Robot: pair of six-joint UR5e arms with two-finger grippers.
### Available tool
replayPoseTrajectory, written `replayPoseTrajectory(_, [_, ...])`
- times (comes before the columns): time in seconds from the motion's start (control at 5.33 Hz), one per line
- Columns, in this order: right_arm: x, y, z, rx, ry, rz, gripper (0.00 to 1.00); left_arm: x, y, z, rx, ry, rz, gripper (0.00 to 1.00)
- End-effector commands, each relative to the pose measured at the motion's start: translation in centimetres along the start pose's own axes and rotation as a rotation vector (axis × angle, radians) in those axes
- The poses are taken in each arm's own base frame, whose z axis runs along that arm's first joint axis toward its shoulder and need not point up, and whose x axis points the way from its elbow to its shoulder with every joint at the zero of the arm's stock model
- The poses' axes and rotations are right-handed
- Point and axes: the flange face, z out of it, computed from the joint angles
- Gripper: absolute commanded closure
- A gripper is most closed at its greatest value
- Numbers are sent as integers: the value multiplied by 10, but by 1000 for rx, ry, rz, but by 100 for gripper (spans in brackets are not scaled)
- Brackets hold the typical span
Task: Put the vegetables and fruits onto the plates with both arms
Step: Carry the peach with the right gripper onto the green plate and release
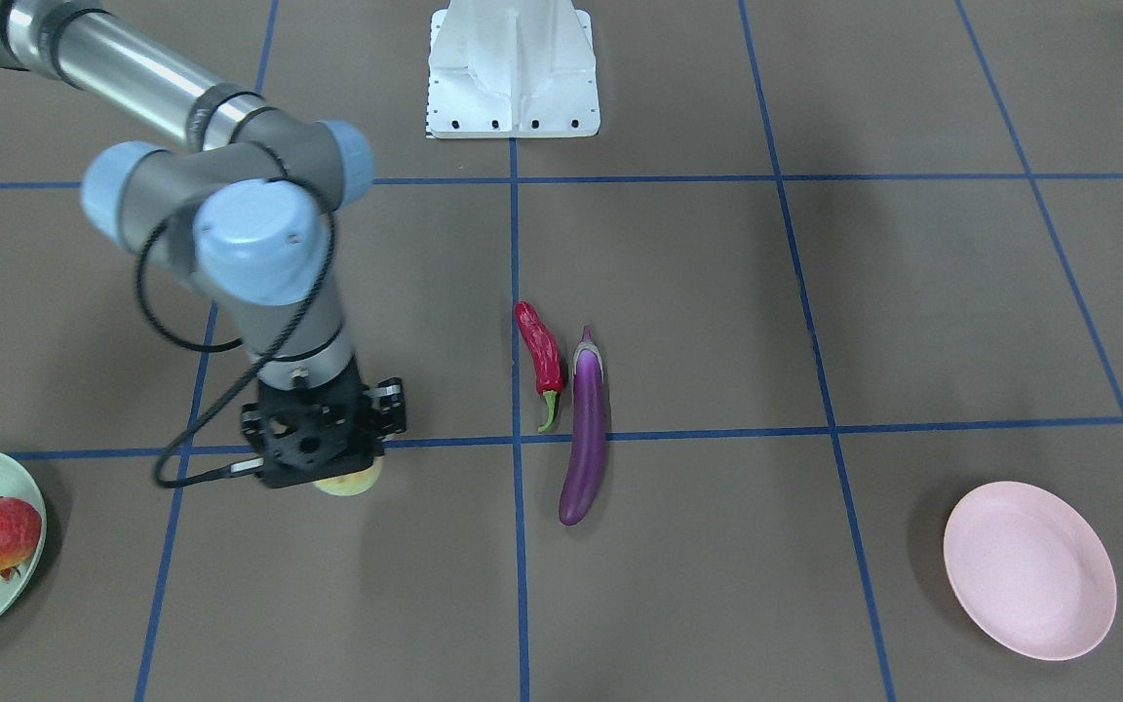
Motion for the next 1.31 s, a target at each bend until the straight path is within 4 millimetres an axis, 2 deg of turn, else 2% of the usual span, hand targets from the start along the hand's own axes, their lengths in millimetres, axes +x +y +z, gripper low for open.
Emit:
replayPoseTrajectory(0.0, [221,10,-18,-48,-34,-121,100,2,0,2,-5,1,4,0])
replayPoseTrajectory(0.19, [335,17,-9,-74,-96,-173,100,3,-1,3,-6,1,5,0])
replayPoseTrajectory(0.38, [392,34,23,-73,-99,-182,100,3,-1,2,-5,1,6,0])
replayPoseTrajectory(0.56, [419,61,53,-80,-93,-162,100,3,-1,2,-5,1,6,0])
replayPoseTrajectory(0.75, [422,67,60,-84,-92,-64,100,3,-1,2,-4,1,7,0])
replayPoseTrajectory(0.94, [415,81,78,-34,-96,4,90,4,-2,1,-2,1,8,0])
replayPoseTrajectory(1.12, [425,100,86,-40,-91,14,1,5,-2,1,-1,1,9,0])
